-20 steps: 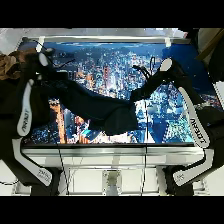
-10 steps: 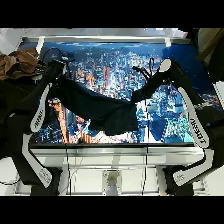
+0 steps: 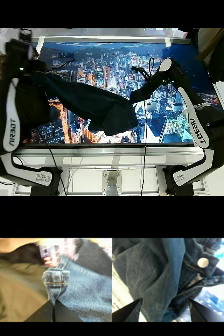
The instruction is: Fold the clothes and pants, and hang the long-sleeved shirts on hangers.
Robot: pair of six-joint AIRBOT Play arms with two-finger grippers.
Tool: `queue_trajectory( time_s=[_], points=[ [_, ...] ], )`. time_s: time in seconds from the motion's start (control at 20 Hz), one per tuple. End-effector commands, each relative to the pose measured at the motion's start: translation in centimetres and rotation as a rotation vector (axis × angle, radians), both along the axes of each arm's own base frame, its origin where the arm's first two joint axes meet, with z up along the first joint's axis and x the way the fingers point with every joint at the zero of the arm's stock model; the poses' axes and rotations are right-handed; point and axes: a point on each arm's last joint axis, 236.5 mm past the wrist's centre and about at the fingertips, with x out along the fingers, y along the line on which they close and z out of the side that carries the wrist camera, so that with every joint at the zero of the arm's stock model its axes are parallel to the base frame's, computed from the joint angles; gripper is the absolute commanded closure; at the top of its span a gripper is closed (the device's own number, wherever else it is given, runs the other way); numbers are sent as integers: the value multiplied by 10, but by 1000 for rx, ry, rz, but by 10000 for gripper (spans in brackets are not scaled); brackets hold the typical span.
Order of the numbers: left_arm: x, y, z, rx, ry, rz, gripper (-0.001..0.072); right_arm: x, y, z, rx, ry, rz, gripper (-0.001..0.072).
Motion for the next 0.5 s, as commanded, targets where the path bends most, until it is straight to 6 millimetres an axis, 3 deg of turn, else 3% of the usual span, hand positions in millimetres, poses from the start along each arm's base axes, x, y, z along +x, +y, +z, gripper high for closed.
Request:
queue_trajectory(
  time_s=[0.0, 0.1, 0.2, 0.35, 0.45],
  points=[
    [-37, 32, 27, -24, -7, 109, 697, -12, 16, 5, 38, 22, 46, 63],
    [-46, 45, 39, -17, -22, 128, 697, -22, 24, 4, 23, 24, 101, 64],
    [-64, 60, 56, -14, -42, 169, 697, -12, 18, -9, -60, -45, 116, 64],
    [-117, 94, 90, -10, -68, 279, 697, 33, 4, -18, -114, -209, 33, 68],
    [-157, 116, 109, -16, -94, 370, 697, 60, -9, -16, -110, -265, -68, 119]
  ],
)
